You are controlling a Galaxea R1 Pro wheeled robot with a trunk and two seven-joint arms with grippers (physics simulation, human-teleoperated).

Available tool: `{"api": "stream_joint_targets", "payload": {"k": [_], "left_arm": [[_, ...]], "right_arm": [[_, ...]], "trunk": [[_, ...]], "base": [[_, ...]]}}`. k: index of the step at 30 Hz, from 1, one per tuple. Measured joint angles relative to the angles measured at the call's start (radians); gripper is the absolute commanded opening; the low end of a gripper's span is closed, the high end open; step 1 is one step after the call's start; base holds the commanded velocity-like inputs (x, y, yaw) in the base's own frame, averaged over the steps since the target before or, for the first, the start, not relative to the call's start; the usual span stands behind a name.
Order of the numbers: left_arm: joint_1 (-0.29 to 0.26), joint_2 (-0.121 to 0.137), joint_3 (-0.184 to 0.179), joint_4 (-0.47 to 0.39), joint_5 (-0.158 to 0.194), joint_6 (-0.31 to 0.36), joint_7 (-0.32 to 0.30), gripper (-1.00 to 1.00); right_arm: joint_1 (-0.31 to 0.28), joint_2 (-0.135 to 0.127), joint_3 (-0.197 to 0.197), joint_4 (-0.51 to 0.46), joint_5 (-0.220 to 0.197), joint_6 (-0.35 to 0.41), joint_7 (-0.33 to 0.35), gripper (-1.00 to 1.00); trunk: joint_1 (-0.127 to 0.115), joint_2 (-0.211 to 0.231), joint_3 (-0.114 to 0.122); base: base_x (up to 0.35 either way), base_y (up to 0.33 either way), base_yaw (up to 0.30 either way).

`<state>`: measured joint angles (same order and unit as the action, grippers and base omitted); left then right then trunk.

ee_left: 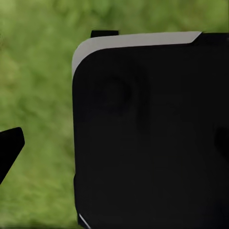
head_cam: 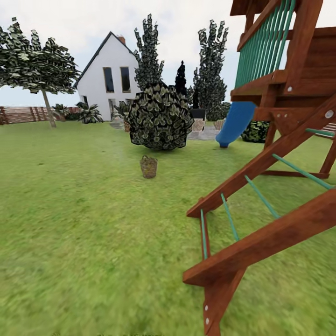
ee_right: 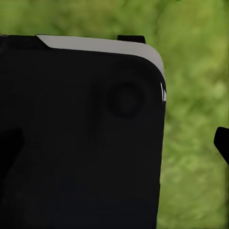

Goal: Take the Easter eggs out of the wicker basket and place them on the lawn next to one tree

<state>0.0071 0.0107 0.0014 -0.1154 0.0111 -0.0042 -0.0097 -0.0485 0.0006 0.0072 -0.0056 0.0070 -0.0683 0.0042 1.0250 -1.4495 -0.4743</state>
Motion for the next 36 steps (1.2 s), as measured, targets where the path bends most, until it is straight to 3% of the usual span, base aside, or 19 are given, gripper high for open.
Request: {"api": "stream_joint_targets", "payload": {"k": [36], "left_arm": [[0.000, 0.000, 0.000, 0.000, 0.000, 0.000, 0.000, 1.00]], "right_arm": [[0.000, 0.000, 0.002, 0.005, -0.002, 0.004, -0.004, 1.00]], "trunk": [[0.000, 0.000, -0.033]], "base": [[0.000, 0.000, 0.266]]}}
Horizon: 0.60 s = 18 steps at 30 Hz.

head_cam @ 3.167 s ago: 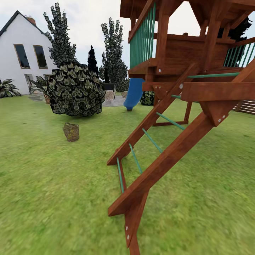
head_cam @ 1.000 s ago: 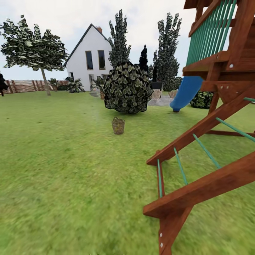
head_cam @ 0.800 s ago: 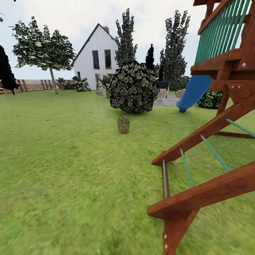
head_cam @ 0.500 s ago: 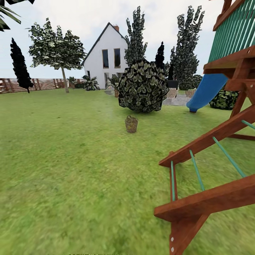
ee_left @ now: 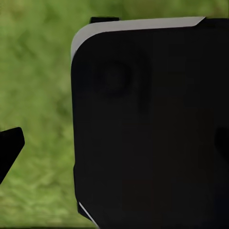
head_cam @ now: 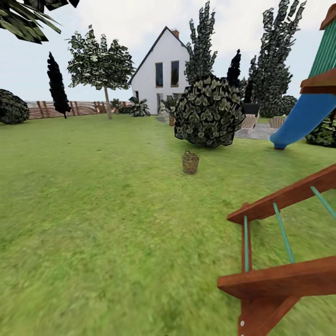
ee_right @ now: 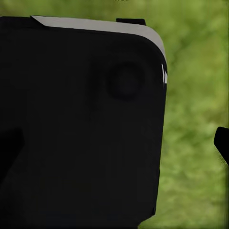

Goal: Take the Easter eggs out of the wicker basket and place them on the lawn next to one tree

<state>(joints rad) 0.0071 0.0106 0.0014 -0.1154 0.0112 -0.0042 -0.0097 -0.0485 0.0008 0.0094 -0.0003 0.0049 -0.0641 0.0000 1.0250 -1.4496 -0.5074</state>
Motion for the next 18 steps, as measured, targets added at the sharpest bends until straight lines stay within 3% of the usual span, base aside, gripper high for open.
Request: {"api": "stream_joint_targets", "payload": {"k": [4, 18], "left_arm": [[0.000, 0.000, 0.000, 0.000, 0.000, 0.000, 0.000, 1.00], [0.000, -0.002, 0.000, 0.000, 0.000, 0.000, 0.000, 1.00]], "right_arm": [[0.000, -0.002, 0.000, -0.002, 0.001, -0.001, 0.001, 1.00], [-0.001, -0.001, -0.001, -0.002, 0.002, -0.003, 0.007, 1.00]], "trunk": [[0.000, 0.000, -0.004], [0.000, 0.000, -0.020]], "base": [[0.000, 0.000, 0.218], [0.000, 0.000, 0.088]]}}
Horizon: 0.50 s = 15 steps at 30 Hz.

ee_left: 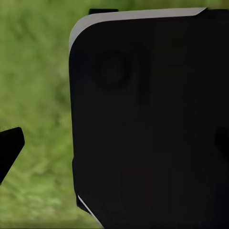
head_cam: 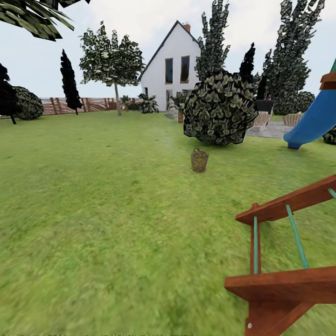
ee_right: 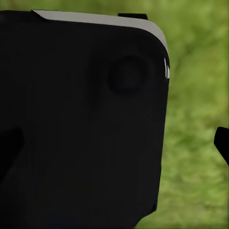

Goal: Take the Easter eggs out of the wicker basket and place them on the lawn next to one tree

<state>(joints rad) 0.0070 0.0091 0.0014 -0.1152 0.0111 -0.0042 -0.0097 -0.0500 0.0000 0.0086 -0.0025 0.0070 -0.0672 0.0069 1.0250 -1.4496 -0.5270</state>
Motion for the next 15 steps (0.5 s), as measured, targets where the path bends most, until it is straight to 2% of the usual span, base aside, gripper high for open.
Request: {"api": "stream_joint_targets", "payload": {"k": [10, 15], "left_arm": [[0.000, 0.000, 0.000, 0.000, 0.000, 0.000, 0.000, 1.00], [0.000, 0.000, 0.001, 0.000, 0.000, 0.000, 0.000, 1.00]], "right_arm": [[0.000, 0.000, 0.000, 0.003, 0.000, 0.000, 0.000, 1.00], [0.000, 0.000, 0.000, 0.003, 0.000, 0.000, 0.000, 1.00]], "trunk": [[0.000, 0.000, -0.016], [0.000, 0.000, -0.024]], "base": [[0.000, 0.000, 0.114], [0.000, 0.000, 0.045]]}}
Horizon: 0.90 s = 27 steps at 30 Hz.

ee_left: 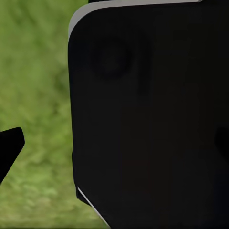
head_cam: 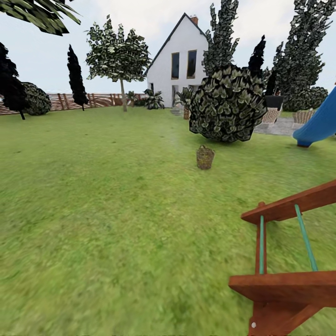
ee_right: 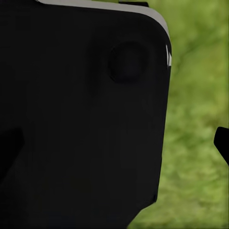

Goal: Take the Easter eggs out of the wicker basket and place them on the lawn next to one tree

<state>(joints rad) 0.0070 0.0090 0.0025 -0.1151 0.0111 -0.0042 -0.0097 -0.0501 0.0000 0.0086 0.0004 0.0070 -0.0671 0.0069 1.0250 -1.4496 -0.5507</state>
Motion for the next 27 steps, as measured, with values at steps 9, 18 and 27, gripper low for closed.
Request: {"api": "stream_joint_targets", "payload": {"k": [9, 18, 27], "left_arm": [[0.000, 0.000, 0.000, 0.000, 0.000, 0.000, 0.000, 1.00], [0.000, 0.000, 0.000, 0.000, 0.000, 0.000, 0.000, 1.00], [0.000, 0.002, 0.000, 0.000, 0.001, 0.000, 0.000, 1.00]], "right_arm": [[0.000, 0.000, -0.001, 0.000, 0.000, -0.001, 0.001, 1.00], [0.000, 0.000, -0.001, 0.000, 0.000, 0.000, 0.001, 1.00], [0.000, 0.000, -0.001, 0.000, 0.000, 0.000, 0.001, 1.00]], "trunk": [[0.000, 0.000, -0.015], [0.000, 0.000, -0.029], [0.000, 0.000, -0.044]], "base": [[0.000, 0.000, 0.003], [0.000, 0.000, 0.000], [0.000, 0.000, 0.000]]}}
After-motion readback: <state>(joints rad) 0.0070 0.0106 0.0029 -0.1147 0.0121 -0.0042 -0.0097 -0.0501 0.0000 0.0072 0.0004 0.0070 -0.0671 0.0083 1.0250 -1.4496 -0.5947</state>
